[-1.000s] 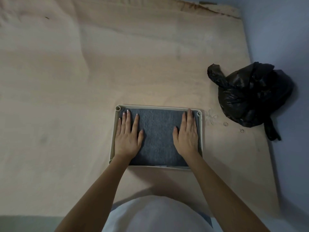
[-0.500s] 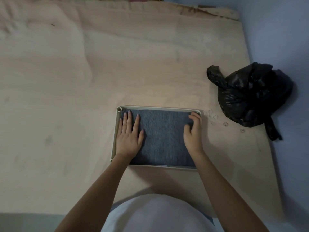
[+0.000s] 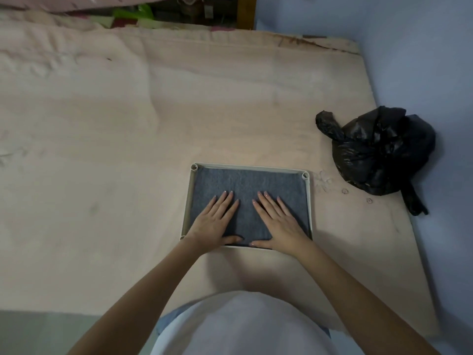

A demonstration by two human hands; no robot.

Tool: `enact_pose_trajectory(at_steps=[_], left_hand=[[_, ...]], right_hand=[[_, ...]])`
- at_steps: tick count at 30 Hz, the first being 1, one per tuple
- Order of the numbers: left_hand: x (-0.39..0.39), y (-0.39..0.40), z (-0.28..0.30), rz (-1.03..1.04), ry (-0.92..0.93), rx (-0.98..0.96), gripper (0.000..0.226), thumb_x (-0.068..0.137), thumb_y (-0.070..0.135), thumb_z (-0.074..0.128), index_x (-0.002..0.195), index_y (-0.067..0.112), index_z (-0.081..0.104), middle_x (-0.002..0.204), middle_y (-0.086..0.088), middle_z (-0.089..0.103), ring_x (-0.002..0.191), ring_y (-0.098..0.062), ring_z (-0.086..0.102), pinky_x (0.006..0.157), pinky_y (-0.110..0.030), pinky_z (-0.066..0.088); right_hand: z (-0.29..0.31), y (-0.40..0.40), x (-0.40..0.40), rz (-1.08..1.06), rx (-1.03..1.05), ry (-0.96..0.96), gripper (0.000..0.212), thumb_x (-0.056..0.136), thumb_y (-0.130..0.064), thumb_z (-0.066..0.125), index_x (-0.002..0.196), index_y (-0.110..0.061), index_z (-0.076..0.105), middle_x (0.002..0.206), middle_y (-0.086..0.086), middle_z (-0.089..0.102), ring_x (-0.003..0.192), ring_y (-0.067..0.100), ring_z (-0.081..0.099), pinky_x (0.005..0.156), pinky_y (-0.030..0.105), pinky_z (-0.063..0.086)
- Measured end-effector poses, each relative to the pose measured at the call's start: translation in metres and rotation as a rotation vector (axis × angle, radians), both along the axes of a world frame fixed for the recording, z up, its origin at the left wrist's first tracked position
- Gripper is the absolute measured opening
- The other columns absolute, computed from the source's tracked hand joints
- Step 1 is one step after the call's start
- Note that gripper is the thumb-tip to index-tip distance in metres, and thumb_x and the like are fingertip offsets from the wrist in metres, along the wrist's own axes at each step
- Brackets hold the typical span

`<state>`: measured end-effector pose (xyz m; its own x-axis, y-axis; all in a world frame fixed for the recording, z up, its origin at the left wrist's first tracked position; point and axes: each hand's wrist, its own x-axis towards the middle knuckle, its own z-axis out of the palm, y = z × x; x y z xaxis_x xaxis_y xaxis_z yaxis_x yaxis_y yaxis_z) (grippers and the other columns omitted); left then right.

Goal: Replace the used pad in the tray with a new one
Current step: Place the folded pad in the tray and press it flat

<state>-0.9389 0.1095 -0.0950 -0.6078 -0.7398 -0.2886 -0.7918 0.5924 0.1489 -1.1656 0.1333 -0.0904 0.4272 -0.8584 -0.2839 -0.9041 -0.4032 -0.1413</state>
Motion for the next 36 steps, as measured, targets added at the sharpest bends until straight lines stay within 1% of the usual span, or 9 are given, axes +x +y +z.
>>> enact_pose_trajectory(at_steps=[5, 9, 12, 14, 18, 21, 24, 26, 36], left_hand=[[0.013, -0.008, 0.003, -0.044, -0.069, 0.017, 0.113, 0.067, 0.088, -0.004, 0.152, 0.014, 0.004, 0.159, -0.01, 0.0, 0.147, -0.026, -0.001, 0.12, -0.042, 0.003], [0.033, -0.011, 0.007, -0.02, -0.08, -0.018, 0.123, 0.058, 0.093, -0.01, 0.152, 0.014, 0.001, 0.159, -0.011, -0.003, 0.146, -0.026, -0.006, 0.118, -0.038, -0.006], [0.042, -0.012, 0.016, -0.03, -0.149, -0.051, 0.129, 0.05, 0.092, -0.018, 0.151, 0.013, -0.005, 0.159, -0.012, -0.007, 0.147, -0.026, -0.008, 0.119, -0.036, -0.01], [0.045, -0.011, 0.022, -0.042, -0.215, -0.077, 0.12, 0.058, 0.089, -0.004, 0.151, 0.013, -0.008, 0.159, -0.011, -0.011, 0.147, -0.025, -0.01, 0.119, -0.036, -0.01], [0.048, -0.011, 0.033, -0.047, -0.332, -0.073, 0.107, 0.076, 0.083, 0.026, 0.151, 0.016, -0.009, 0.159, -0.009, -0.011, 0.147, -0.024, -0.01, 0.119, -0.042, -0.009], [0.048, -0.013, 0.034, -0.043, -0.388, -0.06, 0.106, 0.078, 0.081, 0.029, 0.151, 0.017, -0.01, 0.159, -0.008, -0.011, 0.147, -0.024, -0.01, 0.119, -0.045, -0.007], [0.049, -0.016, 0.036, -0.044, -0.388, -0.034, 0.104, 0.079, 0.08, 0.032, 0.152, 0.018, -0.008, 0.16, -0.007, -0.01, 0.147, -0.023, -0.01, 0.119, -0.043, -0.008], [0.051, -0.017, 0.037, -0.041, -0.368, -0.015, 0.102, 0.08, 0.078, 0.034, 0.152, 0.019, -0.008, 0.16, -0.006, -0.011, 0.147, -0.022, -0.011, 0.119, -0.042, -0.008], [0.052, -0.017, 0.034, -0.027, -0.353, -0.009, 0.103, 0.08, 0.077, 0.037, 0.152, 0.019, -0.01, 0.159, -0.006, -0.013, 0.147, -0.022, -0.012, 0.119, -0.042, -0.007]], right_hand=[[0.006, -0.003, -0.013, 0.017, 0.059, 0.064, 0.124, 0.059, -0.092, 0.021, 0.151, -0.012, -0.006, 0.158, 0.005, -0.014, 0.142, 0.014, -0.02, 0.117, 0.033, -0.012], [0.016, 0.0, -0.037, 0.006, 0.088, 0.129, 0.122, 0.059, -0.089, 0.023, 0.15, -0.013, -0.01, 0.157, 0.005, -0.018, 0.138, 0.013, -0.025, 0.114, 0.03, -0.015], [0.023, 0.004, -0.052, 0.013, 0.087, 0.206, 0.132, 0.047, -0.096, 0.0, 0.15, -0.014, -0.009, 0.158, 0.006, -0.015, 0.14, 0.015, -0.023, 0.114, 0.034, -0.019], [0.027, 0.006, -0.058, -0.011, 0.079, 0.233, 0.139, 0.036, -0.095, -0.02, 0.151, -0.016, -0.007, 0.159, 0.005, -0.013, 0.144, 0.019, -0.018, 0.114, 0.038, -0.017], [0.031, 0.012, -0.062, -0.057, 0.098, 0.295, 0.143, 0.029, -0.092, -0.027, 0.151, -0.019, -0.008, 0.159, 0.004, -0.014, 0.146, 0.02, -0.014, 0.115, 0.045, -0.012], [0.035, 0.01, -0.061, -0.092, 0.172, 0.235, 0.132, 0.042, -0.093, -0.02, 0.151, -0.021, -0.005, 0.159, 0.001, -0.014, 0.146, 0.017, -0.014, 0.115, 0.046, -0.011], [0.043, 0.009, -0.066, -0.058, 0.184, 0.239, 0.092, 0.081, -0.078, 0.021, 0.152, -0.023, 0.003, 0.159, 0.001, -0.01, 0.146, 0.015, -0.011, 0.114, 0.044, -0.012], [0.044, 0.01, -0.068, -0.037, 0.181, 0.265, 0.085, 0.088, -0.065, 0.041, 0.152, -0.024, 0.002, 0.159, 0.001, -0.011, 0.146, 0.016, -0.012, 0.114, 0.045, -0.011], [0.044, 0.004, -0.062, -0.04, 0.23, 0.351, 0.091, 0.089, -0.061, 0.045, 0.151, -0.022, -0.009, 0.158, 0.001, -0.017, 0.146, 0.019, -0.014, 0.115, 0.051, -0.006]])
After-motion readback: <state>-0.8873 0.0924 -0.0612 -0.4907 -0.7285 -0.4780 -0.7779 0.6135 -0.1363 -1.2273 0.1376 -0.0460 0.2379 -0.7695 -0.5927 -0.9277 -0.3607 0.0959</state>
